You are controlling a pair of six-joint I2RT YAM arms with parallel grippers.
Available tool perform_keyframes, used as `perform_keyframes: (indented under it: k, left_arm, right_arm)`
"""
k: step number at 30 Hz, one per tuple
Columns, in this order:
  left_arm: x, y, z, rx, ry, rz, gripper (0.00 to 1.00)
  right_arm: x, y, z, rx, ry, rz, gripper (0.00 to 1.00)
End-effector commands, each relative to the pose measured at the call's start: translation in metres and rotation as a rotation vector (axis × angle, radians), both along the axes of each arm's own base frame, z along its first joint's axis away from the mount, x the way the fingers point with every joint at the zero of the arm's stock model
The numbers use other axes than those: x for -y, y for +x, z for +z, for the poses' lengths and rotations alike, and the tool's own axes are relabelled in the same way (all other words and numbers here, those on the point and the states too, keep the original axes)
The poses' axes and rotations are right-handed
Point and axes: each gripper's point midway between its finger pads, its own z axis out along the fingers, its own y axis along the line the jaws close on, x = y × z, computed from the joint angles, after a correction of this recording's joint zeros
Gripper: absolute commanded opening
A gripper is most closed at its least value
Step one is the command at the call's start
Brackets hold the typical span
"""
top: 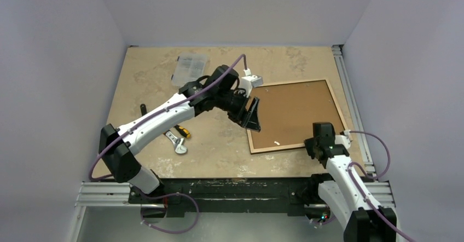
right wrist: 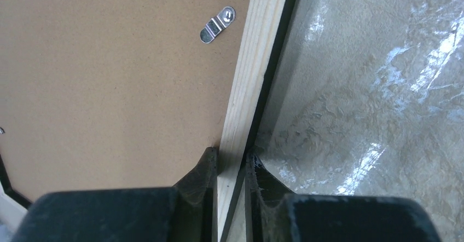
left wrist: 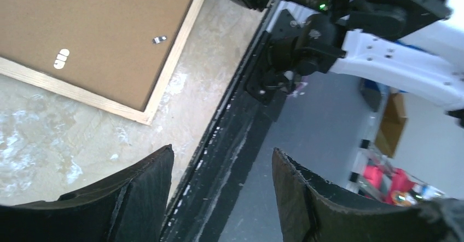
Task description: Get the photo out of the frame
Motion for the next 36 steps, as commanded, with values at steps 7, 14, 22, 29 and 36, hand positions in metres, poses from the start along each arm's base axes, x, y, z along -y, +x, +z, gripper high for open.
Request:
perform_keyframes:
  k: [7,14,22,29,36]
  left_arm:
    - [0.033,-0.001,-0.042,0.607,0.106,0.101,0.72]
    - [0.071,-0.025,-0.079,0.882,0.001,-0.034,0.78]
    - [0.099,-0.047,-0.113,1.099,0.118,-0.132,0.77]
    - [0.099,-0.051,-0.14,1.099,0.173,-0.175,0.76]
    - [0.089,-0.027,-0.159,1.196,0.349,-0.113,0.77]
  right_arm:
    - [-0.013,-0.01,0.004,-0.099,0.076,0.005,0.0]
    - [-0.029,-0.003,0.033,-0.03,0.166,0.022,0.0]
    - [-0.038,-0.004,0.044,-0.002,0.228,0.016,0.0]
    - [-0.036,-0.006,0.061,0.03,0.225,0.016,0.0]
    - [-0.046,-0.006,0.069,0.039,0.275,0.036,0.0]
